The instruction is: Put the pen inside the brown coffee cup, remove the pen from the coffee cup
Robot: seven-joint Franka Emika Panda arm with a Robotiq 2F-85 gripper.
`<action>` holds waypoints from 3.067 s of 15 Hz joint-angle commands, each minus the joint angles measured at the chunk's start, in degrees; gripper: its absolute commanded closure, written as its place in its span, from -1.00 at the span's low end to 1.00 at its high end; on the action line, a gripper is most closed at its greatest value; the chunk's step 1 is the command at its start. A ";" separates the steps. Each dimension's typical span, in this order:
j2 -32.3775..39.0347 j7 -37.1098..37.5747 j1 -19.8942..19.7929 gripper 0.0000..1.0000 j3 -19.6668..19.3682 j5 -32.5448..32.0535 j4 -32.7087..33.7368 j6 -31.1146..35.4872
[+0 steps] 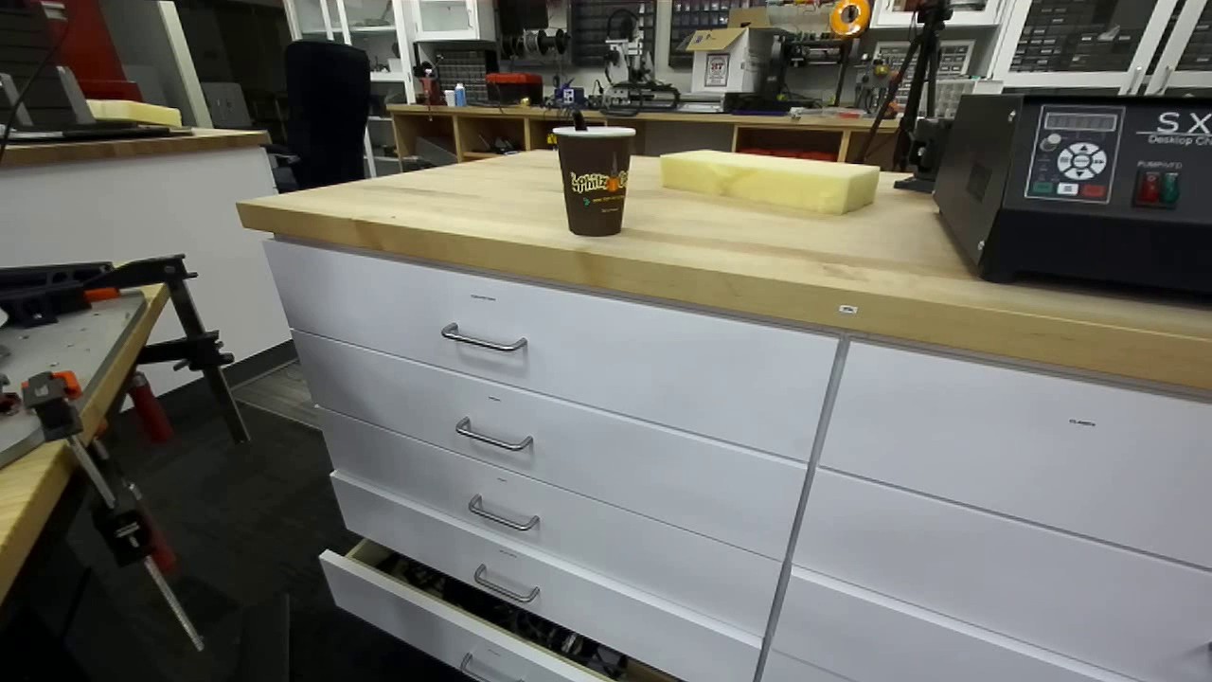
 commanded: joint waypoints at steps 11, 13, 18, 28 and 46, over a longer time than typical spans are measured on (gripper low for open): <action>3.78 -2.56 -0.77 -1.00 -0.42 4.95 0.30 6.56; 4.78 -2.09 -1.08 -1.00 -0.70 4.67 0.46 6.87; 6.56 -1.95 -1.99 -0.77 -1.31 4.39 0.59 8.09; 8.71 -2.09 -2.22 0.31 -1.21 4.39 0.77 10.65; 9.22 -2.56 -2.10 1.00 -0.81 4.69 0.99 11.00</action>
